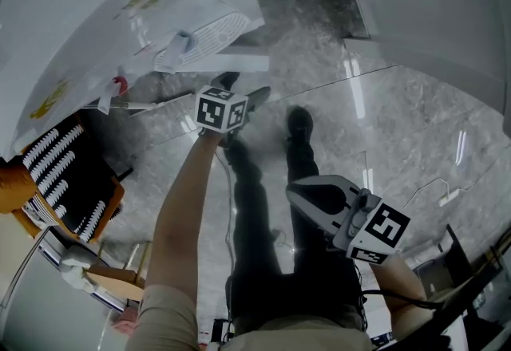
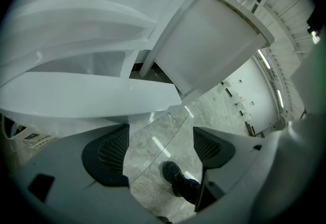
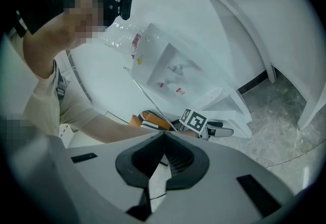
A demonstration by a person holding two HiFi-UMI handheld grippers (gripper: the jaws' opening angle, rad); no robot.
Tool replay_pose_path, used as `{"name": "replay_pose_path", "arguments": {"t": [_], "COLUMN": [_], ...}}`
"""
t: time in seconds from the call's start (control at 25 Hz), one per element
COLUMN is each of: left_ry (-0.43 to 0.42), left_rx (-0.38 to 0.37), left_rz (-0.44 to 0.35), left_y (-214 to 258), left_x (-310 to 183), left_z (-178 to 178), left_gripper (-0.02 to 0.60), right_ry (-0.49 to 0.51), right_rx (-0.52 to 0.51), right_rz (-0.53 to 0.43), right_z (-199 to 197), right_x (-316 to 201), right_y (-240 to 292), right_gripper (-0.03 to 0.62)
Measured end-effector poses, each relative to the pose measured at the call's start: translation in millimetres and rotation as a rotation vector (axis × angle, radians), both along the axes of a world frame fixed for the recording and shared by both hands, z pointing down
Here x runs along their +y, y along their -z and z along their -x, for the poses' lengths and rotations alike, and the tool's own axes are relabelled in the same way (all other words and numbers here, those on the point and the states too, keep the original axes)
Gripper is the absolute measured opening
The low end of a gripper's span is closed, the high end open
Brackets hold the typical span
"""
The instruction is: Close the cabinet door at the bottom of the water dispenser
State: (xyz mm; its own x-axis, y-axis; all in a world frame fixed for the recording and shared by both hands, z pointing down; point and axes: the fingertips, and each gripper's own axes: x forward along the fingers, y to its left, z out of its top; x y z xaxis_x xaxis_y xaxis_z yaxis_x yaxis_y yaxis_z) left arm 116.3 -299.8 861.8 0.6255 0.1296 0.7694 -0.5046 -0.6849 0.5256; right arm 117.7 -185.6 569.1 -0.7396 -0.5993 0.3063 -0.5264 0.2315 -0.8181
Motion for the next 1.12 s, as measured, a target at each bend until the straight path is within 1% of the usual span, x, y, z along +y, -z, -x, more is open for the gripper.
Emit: {"name": "replay_pose_path", "arguments": {"t": [0.36, 0.52, 0.64, 0.72, 0.8, 1.12], "left_ry": [0.008, 0.019, 0.010, 0.011, 0.031, 0.034], "left_rx": [-0.002, 0.000, 0.002, -0.006, -0.018, -0.024], "left_rz": [-0.054, -0.071, -0.079, -0.089, -0.101, -0.120], "left_y": [-1.6, -2.2, -3.8, -4.9, -5.0, -3.8], "left_x": [-18.9, -26.7, -29.1, -33.8, -41.7, -51.8], "left_z": [-14.3, -19.2, -23.3, -20.9, -16.3, -24.9], "left_gripper": [0.362, 0.362, 0.362, 0.362, 0.362, 0.362], "right_ry": [0.013, -0.001, -0.016, -0.005, 0.010, 0.012], "right_rx": [0.012, 0.020, 0.029, 0.023, 0.015, 0.040], "right_rz": [0.016, 0.016, 0.018, 0.011, 0.003, 0.020], "right_z": [-5.1, -10.4, -12.3, -11.8, -10.8, -14.6], "right_x": [5.3, 3.3, 3.0, 2.7, 0.8, 2.0], "right_y": [-5.9, -6.5, -7.8, -11.3, -13.6, -10.8], "right_gripper": [0.015, 0.015, 0.015, 0.015, 0.015, 0.015]}}
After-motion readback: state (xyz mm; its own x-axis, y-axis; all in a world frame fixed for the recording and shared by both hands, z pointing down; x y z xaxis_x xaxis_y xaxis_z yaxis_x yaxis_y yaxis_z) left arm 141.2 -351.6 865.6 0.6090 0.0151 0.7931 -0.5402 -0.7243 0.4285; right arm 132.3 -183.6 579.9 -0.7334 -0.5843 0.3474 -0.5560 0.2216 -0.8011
